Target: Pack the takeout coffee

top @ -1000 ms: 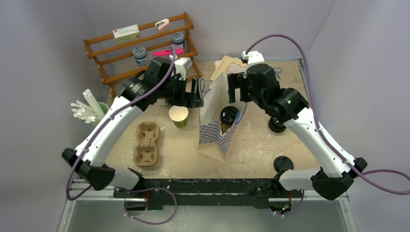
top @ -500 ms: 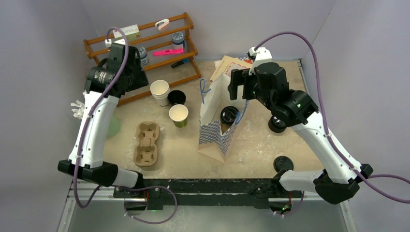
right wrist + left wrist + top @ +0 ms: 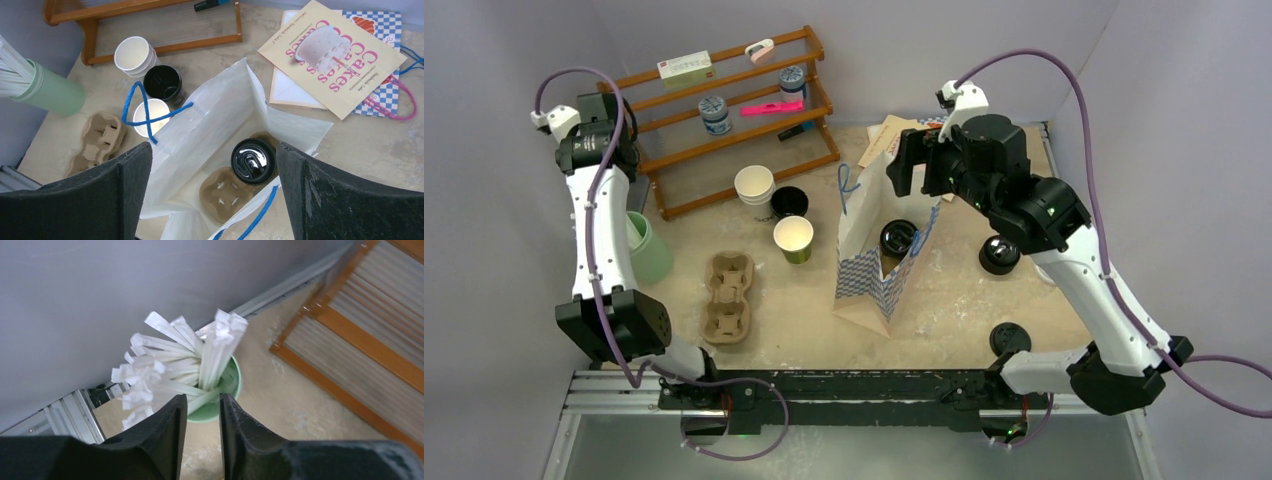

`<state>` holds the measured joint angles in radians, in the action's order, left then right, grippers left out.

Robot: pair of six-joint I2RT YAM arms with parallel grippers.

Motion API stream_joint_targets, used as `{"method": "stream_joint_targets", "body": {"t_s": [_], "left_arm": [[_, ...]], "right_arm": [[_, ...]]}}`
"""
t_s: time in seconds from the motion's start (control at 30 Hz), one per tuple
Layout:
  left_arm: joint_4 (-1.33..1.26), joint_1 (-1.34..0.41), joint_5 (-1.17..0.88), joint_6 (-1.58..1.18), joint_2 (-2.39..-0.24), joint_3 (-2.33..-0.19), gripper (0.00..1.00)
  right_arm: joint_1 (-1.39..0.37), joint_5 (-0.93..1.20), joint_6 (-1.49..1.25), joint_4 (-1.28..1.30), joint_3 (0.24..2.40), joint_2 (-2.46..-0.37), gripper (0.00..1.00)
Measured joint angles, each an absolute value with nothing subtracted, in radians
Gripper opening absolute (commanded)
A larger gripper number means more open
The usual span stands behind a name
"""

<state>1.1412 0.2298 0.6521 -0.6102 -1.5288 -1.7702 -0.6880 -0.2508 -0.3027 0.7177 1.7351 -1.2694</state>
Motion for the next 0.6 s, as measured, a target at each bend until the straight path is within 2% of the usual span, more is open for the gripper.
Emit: {"method": "stream_joint_targets", "body": {"t_s": [0.27,0.6], "left_arm": [[0.979,0.315,0.652,-0.554,-1.564,-1.663,0.21],[0.862,0.346,0.64,-0.475,-1.702,-1.665,0.24]], "right_arm": [[-0.688,-0.243,-0.321,0.748,1.786,-1.339,0.92],[-0.688,-0.243,-0.337,0.778,1.812,-1.37,0.92]]}}
